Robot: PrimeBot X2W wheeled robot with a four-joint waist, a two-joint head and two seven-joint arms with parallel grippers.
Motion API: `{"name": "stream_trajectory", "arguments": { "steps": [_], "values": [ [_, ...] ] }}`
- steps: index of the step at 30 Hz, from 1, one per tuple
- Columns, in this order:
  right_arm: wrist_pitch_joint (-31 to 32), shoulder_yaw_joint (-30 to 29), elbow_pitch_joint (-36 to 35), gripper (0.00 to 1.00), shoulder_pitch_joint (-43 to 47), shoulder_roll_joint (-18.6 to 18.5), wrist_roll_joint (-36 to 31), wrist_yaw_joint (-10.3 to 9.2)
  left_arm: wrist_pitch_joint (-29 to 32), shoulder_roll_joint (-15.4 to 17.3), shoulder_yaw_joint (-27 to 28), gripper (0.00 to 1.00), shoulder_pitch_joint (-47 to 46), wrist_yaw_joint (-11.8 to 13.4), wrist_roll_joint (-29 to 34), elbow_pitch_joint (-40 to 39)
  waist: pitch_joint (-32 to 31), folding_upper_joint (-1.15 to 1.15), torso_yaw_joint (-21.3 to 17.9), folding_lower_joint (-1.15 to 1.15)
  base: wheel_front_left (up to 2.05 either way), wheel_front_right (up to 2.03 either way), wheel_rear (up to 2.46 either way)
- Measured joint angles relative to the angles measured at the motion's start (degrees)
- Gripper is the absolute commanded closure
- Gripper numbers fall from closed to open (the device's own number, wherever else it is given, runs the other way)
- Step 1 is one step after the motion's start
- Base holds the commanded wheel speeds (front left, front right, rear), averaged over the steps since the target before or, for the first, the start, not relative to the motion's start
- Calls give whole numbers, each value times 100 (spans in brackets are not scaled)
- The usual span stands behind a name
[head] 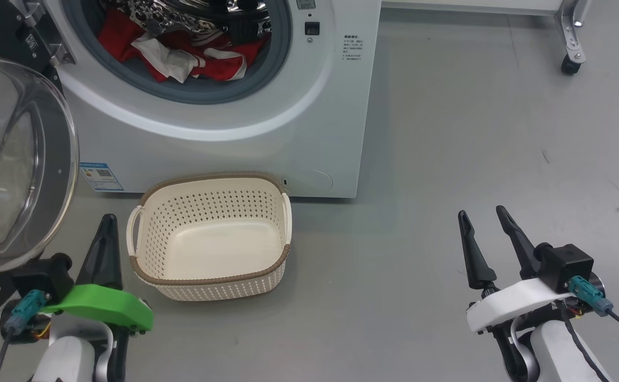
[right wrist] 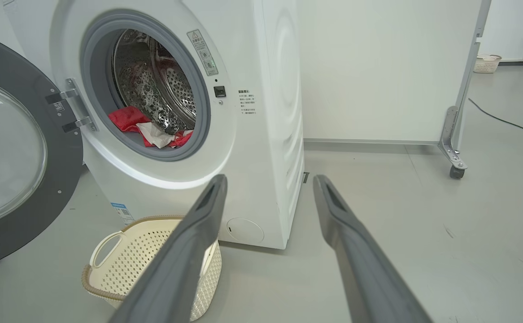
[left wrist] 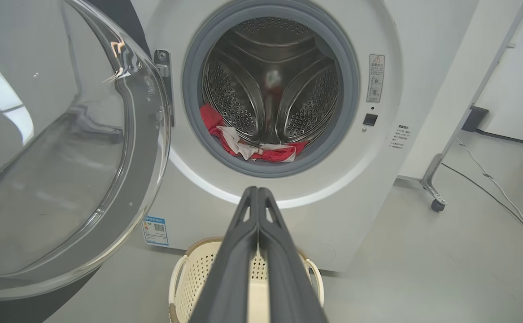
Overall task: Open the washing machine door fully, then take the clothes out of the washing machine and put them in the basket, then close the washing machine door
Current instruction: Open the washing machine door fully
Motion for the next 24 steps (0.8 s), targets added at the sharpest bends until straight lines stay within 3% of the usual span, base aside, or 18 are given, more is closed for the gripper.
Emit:
{"name": "stream_trajectory", "arguments": {
  "steps": [13,15,16,17,18,24],
  "values": [
    [0,-108,-155,0,117,31,-18,0,-146,-120,-145,100,320,-92,5,-147,-8,0,-128,0,0,0,0],
    [0,-109,-174,0,126,34,-19,0,-192,-121,-162,61,375,-93,19,-148,-9,0,-144,0,0,0,0],
    [0,-109,-180,0,132,37,-19,0,-193,-121,-167,49,397,-94,31,-148,-8,0,-151,0,0,0,0],
    [0,-109,-182,0,140,40,-19,0,-193,-122,-170,17,418,-96,35,-148,-8,0,-158,0,0,0,0],
    [0,-110,-188,0,155,41,-20,0,-193,-127,-171,0,437,-107,34,-147,-8,0,-164,0,0,0,0],
    [0,-115,-199,0,229,51,-21,1,-202,-163,-230,0,505,-147,-3,-152,-7,0,-188,0,0,0,0]
  ]
}}
